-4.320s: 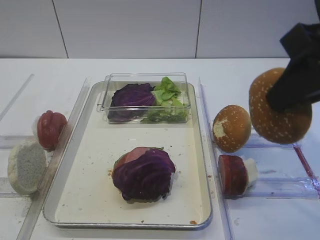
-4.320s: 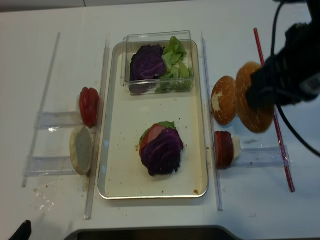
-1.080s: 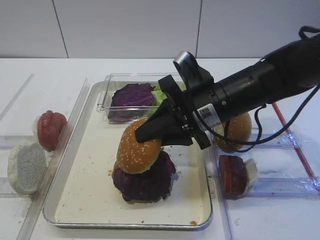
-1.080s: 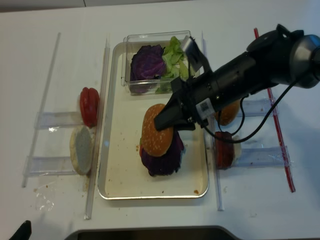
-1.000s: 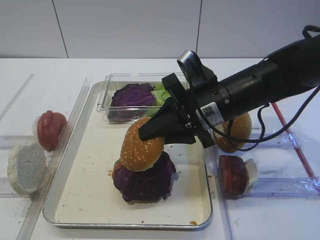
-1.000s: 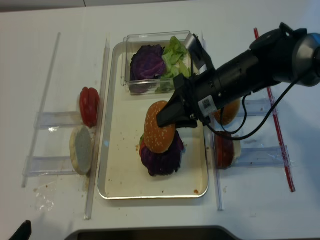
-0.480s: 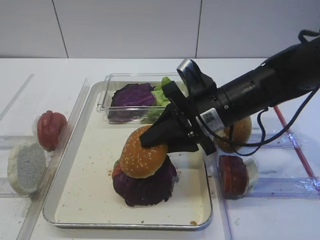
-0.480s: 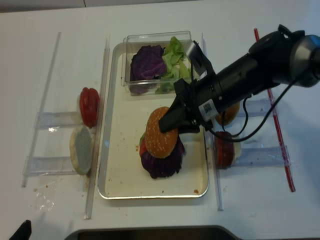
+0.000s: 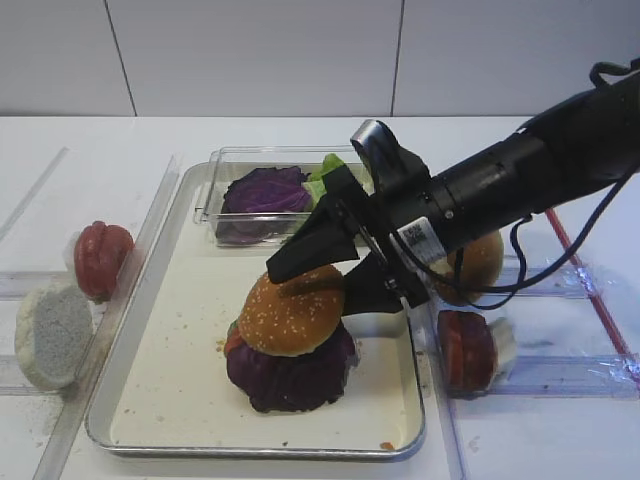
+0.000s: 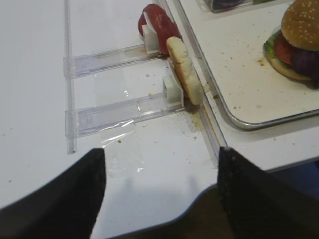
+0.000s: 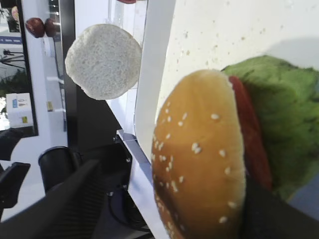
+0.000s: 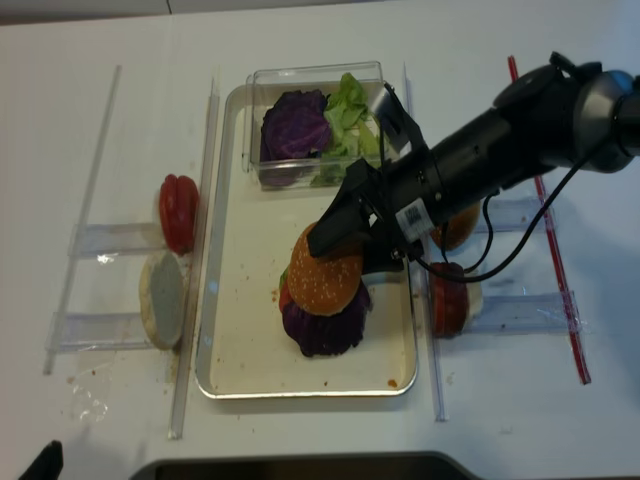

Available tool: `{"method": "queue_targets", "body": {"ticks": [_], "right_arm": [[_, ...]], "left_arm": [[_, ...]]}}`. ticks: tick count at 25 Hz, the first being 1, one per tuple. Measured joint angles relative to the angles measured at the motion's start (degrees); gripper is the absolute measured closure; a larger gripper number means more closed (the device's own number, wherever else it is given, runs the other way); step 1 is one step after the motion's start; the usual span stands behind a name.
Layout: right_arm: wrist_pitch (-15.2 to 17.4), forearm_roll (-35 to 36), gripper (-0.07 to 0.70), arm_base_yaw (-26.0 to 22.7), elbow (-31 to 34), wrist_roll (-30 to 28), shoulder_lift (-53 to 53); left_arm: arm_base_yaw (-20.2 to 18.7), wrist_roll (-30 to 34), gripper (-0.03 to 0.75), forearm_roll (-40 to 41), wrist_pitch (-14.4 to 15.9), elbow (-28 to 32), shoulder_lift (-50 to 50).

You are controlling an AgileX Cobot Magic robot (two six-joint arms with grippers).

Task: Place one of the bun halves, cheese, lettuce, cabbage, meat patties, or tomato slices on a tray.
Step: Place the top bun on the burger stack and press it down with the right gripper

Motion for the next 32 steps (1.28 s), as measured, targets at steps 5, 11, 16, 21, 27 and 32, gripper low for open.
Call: {"method": "queue_targets", "body": {"ticks": [5,11,16,21,27,32], "right_arm": [[0.0,-5.83,0.123,0.0,-4.64,3.41,0.0],[0.28,-15.44,0.122,0.0,-8.2,9.19,0.0],[0.58,-16.11,0.121,0.0,-8.32,10.99,-0.32],[0.68,-16.21,0.121,0.25,-8.32,12.85,-1.54],[0.99,-16.68,0.121,3.1,-8.32,14.08,-1.78],[1.01,-18.52,0.121,3.22,-8.32,14.43,-1.78]], "left_arm": [[0.0,0.0,0.276,0.0,0.0,0.0,0.0],[0.0,0.0,0.276,0.0,0.0,0.0,0.0],[0.0,0.0,0.276,0.0,0.0,0.0,0.0],[0.0,0.0,0.276,0.0,0.0,0.0,0.0],[0.0,0.0,0.276,0.0,0.0,0.0,0.0],[0.0,0.0,0.276,0.0,0.0,0.0,0.0]]}}
